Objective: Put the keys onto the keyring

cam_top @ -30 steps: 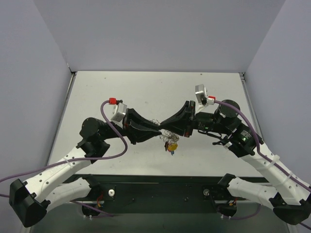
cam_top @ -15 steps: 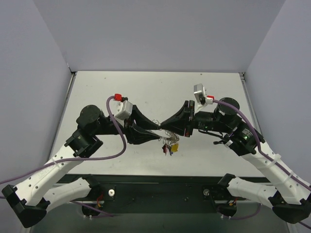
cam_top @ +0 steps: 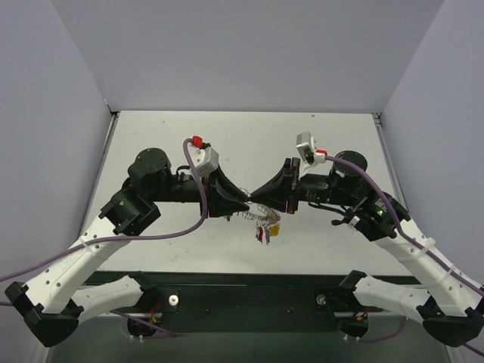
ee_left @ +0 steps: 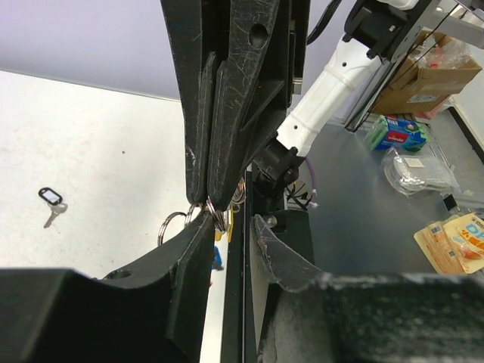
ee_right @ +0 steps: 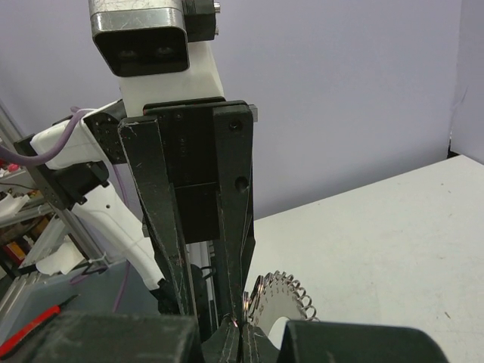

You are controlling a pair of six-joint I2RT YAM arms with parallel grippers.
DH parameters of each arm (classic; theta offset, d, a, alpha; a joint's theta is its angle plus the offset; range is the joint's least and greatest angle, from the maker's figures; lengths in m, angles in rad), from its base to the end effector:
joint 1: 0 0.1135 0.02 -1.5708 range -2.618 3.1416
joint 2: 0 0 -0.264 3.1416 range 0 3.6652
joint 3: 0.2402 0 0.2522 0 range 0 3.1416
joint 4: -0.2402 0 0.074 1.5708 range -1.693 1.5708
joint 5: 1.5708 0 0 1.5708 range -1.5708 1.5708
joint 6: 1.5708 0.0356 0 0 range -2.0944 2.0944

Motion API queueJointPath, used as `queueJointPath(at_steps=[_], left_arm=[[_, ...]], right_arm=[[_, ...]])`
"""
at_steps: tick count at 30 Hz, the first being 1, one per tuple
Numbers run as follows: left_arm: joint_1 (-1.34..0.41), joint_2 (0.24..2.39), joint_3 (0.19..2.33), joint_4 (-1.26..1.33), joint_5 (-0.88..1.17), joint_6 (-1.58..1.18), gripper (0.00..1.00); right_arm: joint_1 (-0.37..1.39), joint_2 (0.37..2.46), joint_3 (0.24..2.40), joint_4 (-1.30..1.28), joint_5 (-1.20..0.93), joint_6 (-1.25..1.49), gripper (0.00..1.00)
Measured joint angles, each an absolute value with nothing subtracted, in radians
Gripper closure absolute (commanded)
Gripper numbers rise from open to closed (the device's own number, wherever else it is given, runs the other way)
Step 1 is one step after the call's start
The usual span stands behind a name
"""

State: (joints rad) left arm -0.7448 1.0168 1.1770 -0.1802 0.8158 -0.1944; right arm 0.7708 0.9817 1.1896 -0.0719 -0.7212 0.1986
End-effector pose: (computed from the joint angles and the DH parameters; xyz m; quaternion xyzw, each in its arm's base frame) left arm 0.1381 -0.1626 0.4343 0.4454 0.5554 -0.5434 0.4448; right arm 0.1274 0.1565 0.4559 -0.4287 0.5151 0.5338 0.5158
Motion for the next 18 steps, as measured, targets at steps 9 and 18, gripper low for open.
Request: queueJointPath(at_steps=[9, 18], left_arm=[[-0.743, 1.045, 1.193, -0.205, 0.807, -0.186, 0.75], [-0.735, 1.077, 1.194, -0.199, 0.807, -0.199, 1.0]], right_arm=[[0.762, 0.982, 1.19, -0.093, -0.714, 0.188, 1.0], [0.754, 0.981, 1.19, -0.117, -0.706, 0.181, 1.0]])
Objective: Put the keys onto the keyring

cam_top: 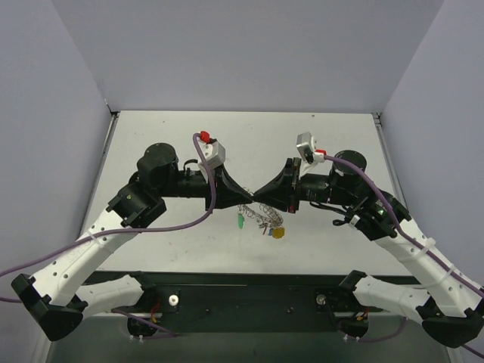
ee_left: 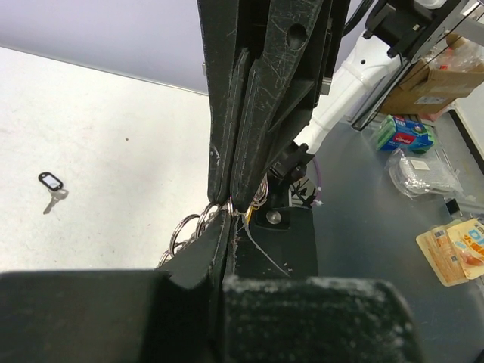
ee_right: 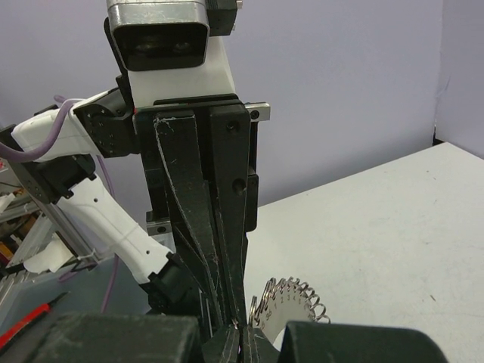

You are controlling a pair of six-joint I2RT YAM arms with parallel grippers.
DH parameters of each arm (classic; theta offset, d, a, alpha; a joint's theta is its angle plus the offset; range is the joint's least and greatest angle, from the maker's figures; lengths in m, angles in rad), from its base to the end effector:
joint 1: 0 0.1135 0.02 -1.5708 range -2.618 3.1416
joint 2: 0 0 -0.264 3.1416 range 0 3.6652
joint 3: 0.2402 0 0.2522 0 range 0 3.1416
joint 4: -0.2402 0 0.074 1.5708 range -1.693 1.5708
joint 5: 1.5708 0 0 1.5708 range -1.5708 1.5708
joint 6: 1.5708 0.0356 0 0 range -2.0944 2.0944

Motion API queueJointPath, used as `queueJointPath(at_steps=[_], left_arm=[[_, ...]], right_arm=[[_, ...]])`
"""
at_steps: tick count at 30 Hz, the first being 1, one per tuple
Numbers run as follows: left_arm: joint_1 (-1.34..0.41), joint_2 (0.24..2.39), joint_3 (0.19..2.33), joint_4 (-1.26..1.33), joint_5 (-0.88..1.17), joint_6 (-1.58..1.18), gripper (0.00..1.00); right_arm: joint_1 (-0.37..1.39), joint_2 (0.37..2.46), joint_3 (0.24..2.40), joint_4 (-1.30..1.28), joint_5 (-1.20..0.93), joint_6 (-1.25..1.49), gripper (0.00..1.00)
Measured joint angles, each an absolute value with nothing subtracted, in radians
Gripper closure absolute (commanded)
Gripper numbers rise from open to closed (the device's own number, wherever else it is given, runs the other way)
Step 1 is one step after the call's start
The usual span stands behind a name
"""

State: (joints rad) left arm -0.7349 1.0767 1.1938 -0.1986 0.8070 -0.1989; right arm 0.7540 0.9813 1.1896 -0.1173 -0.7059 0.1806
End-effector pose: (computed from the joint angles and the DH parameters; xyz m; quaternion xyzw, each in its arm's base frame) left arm 0.1529 -0.1729 0.4261 0.4357 0.5817 -0.5384 0.4266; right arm 0.1308 0.1545 0.4515 -0.4238 0.5346 0.5203 0.5137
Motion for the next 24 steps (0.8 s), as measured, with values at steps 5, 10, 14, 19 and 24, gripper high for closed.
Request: queueJointPath(at_steps=[5, 10, 14, 19, 24], left_arm=[[-0.734, 1.074, 1.187, -0.178, 0.792, -0.204, 1.0], [-0.733, 1.059, 1.113, -0.037, 0.702, -0.221, 1.0], [-0.732, 1.021, 1.002, 0.08, 0.633, -0.26, 1.0], [-0.731, 0.964, 0.862, 0.283, 0.574, -0.332, 1.0], [-0.731, 0.929, 0.776, 0.464, 0.55, -0.384, 1.0]], right_arm=[[0.752, 0.979, 1.19, -0.115, -0.699, 0.181, 0.55], [0.768, 0.953, 1.173, -0.093, -0.693, 0.204, 0.16], [0.772, 0.892, 1.14, -0.072, -0.657, 0.208, 0.12], [0.769, 0.836, 1.132, -0.045, -0.607, 0.208, 0.11], [0.748, 0.809, 1.113, -0.035, -0.574, 0.21, 0.11]])
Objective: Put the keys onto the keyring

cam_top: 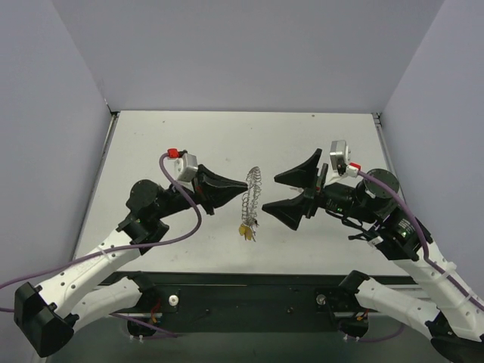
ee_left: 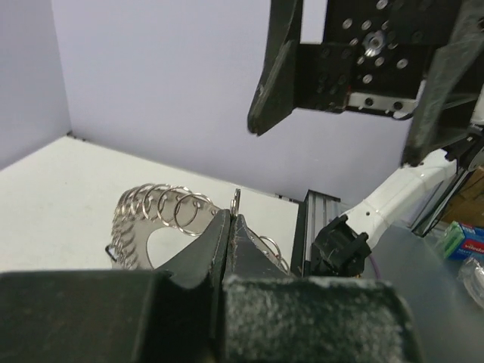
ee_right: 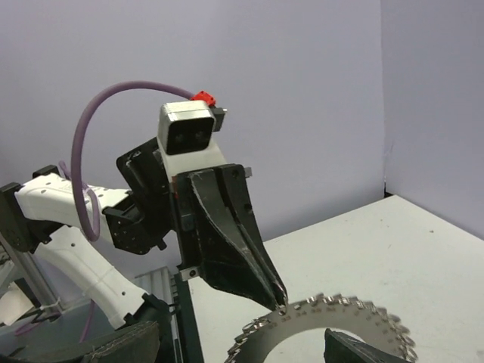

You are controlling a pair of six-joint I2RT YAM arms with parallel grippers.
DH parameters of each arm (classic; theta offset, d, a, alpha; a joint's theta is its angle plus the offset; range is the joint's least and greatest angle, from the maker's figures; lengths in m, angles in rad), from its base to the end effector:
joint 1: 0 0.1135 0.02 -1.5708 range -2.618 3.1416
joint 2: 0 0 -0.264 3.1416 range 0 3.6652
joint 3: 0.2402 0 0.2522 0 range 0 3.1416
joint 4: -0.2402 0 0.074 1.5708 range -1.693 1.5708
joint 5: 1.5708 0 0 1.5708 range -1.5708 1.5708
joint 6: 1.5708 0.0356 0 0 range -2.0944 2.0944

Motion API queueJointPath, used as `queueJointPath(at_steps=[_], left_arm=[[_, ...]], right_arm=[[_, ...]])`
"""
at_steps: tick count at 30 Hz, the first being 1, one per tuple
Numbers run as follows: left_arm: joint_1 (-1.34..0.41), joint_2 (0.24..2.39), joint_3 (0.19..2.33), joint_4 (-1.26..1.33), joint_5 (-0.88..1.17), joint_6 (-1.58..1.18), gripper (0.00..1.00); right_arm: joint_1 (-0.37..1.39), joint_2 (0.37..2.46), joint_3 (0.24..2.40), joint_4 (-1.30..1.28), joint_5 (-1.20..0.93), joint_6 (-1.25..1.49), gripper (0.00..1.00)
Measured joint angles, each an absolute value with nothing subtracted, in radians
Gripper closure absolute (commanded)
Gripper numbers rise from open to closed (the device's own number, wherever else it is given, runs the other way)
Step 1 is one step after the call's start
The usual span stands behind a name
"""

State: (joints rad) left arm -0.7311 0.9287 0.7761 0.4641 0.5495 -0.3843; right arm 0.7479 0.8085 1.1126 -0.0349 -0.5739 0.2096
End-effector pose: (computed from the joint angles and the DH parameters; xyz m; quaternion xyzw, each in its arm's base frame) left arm 0.1458 -0.1557 0.3790 0.3138 0.5204 -0.5473 0.5755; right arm 0.0995 0.1186 0.4627 -0.3716 0.5003 0.5037 0.5983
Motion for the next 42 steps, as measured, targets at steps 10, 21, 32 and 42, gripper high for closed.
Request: queueJointPath(at_steps=[10, 21, 32, 42], left_arm=[[-0.731, 0.913, 0.691, 0.765, 0.625, -0.421, 1.0], [-0.734, 0.81, 0.55, 0.895, 0.773, -0.197, 1.0], [-0.762, 0.595, 0.479, 0.782, 0.883, 0.368, 1.0], [-0.773, 0.579, 0.427, 0.703, 0.97, 0.709, 1.0]], right_arm=[[0.706, 0.805, 1.09, -0.033, -0.575, 0.216, 0.12], [0.604, 0.789, 1.078, -0.03, -0.607, 0.216, 0.12], [0.526, 0.885, 1.052, 0.004, -0.642, 0.215, 0.12], [0.371, 1.005, 0.981, 0.12, -0.738, 0.284, 0.11]])
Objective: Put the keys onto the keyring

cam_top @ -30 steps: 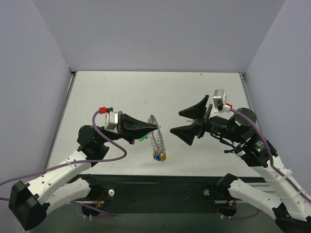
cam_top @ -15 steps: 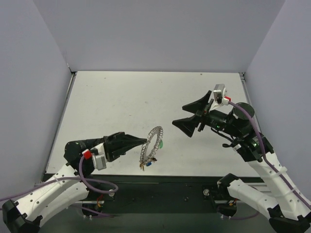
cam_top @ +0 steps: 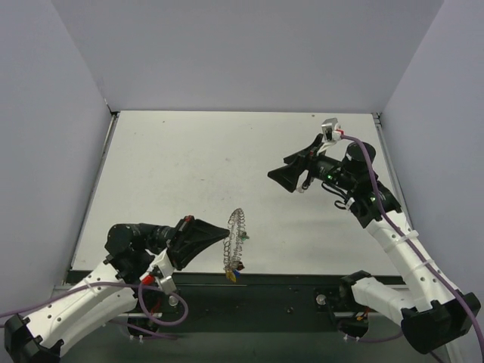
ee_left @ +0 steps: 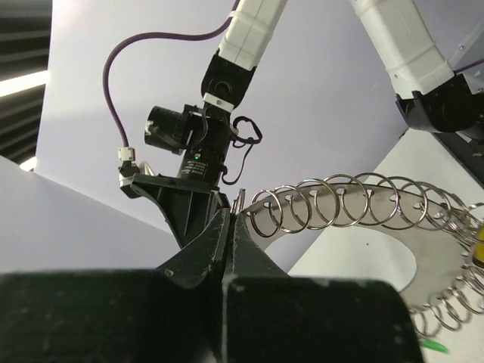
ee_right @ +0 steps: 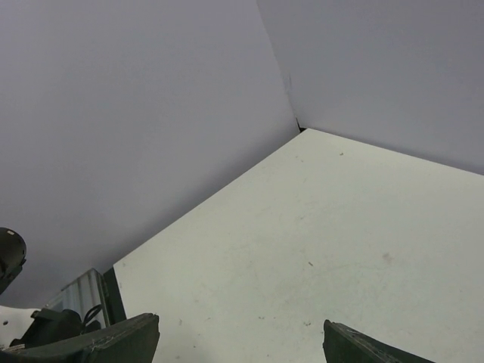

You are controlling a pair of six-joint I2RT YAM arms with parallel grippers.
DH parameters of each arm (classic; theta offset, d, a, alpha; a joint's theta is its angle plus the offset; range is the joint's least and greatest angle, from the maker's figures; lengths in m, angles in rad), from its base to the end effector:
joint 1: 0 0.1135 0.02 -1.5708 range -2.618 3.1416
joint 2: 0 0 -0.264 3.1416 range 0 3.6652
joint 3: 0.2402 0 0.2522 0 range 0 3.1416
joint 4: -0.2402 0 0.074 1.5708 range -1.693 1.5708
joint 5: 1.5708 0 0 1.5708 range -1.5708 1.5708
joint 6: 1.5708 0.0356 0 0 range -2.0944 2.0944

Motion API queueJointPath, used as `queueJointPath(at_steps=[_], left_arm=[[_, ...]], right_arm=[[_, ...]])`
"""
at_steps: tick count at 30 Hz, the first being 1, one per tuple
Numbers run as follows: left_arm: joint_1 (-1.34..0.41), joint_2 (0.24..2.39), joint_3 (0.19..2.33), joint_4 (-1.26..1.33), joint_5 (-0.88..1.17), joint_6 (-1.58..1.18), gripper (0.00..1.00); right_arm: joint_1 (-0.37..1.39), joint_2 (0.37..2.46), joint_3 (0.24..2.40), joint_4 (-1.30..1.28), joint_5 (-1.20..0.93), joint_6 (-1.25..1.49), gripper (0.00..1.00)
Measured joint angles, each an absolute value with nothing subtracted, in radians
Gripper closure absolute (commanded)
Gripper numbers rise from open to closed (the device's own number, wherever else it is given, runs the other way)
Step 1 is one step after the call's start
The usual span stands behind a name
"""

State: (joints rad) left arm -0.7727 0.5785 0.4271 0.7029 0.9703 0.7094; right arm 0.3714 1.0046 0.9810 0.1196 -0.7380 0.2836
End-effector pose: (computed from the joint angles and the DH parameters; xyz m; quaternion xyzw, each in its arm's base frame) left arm 0.0728 -0.1120 0.3295 0.5917 0.0436 -0.2518 0.7646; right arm 0.2006 0.1038 0.4001 -0.2942 0.6148 0.4517 0.5757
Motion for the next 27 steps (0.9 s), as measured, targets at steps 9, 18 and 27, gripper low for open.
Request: queueJointPath(at_steps=[9, 18, 27], left_arm=[[-0.738, 0.641, 0.397, 0.759, 1.039, 0.729, 1.0], [-0.662, 0.679, 0.366, 0.962, 1.074, 0.572, 1.0], [-0.653, 0.717, 0.565, 0.764, 0.953, 0.27, 1.0]], right_arm=[[0.368, 1.039, 0.981, 0.143, -0.775, 0.283, 0.1], [0.368, 1.083, 0.981, 0.148, -0.791, 0.282, 0.09], [0.383, 1.028, 0.979, 0.1, -0.774, 0.257, 0.09]])
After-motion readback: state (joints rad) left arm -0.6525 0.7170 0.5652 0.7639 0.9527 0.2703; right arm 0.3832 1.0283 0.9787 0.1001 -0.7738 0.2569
